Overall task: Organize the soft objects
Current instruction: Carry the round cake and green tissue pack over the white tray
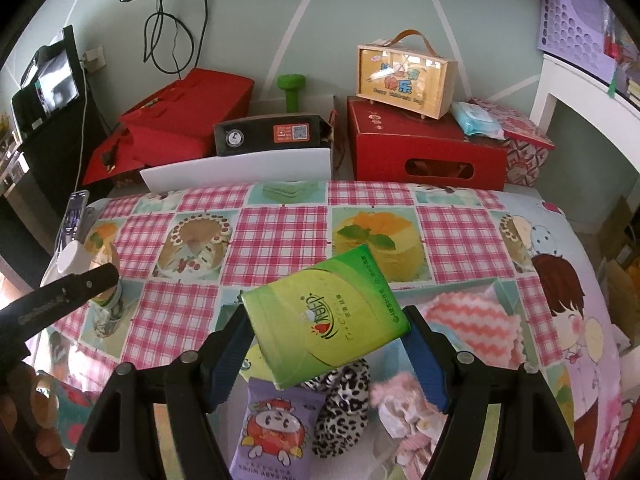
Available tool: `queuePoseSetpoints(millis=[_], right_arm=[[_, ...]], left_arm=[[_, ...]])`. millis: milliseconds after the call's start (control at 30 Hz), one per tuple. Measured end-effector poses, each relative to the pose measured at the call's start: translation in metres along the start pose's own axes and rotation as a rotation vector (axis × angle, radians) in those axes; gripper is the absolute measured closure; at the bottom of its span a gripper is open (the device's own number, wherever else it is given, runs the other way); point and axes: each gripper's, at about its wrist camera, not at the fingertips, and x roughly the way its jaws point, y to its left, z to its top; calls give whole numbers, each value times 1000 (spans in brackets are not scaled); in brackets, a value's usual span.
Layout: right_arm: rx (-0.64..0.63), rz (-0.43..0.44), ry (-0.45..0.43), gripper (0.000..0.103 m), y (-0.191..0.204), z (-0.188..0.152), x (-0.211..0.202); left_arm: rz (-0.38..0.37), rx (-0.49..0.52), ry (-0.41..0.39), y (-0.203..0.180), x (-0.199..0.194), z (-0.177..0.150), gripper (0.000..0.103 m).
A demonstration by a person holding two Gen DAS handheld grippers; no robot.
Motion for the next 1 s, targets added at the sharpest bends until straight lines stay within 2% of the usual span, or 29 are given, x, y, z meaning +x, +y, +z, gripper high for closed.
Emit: queuePoseSetpoints(millis=[200, 433, 800, 1000], right_arm=[[8, -16, -6, 26, -10, -9, -13], [25, -36, 31, 26, -25, -35, -20], [67, -67, 35, 26, -49, -67, -41], [77, -76, 43, 26, -55, -82, -46]], left_arm=[[-55, 83, -24, -28, -20, -12, 55], [-102, 188, 13, -55, -28, -48, 55], [-111, 290, 58, -69, -35, -101, 54], [-125, 333, 53, -75, -43, -119, 54]])
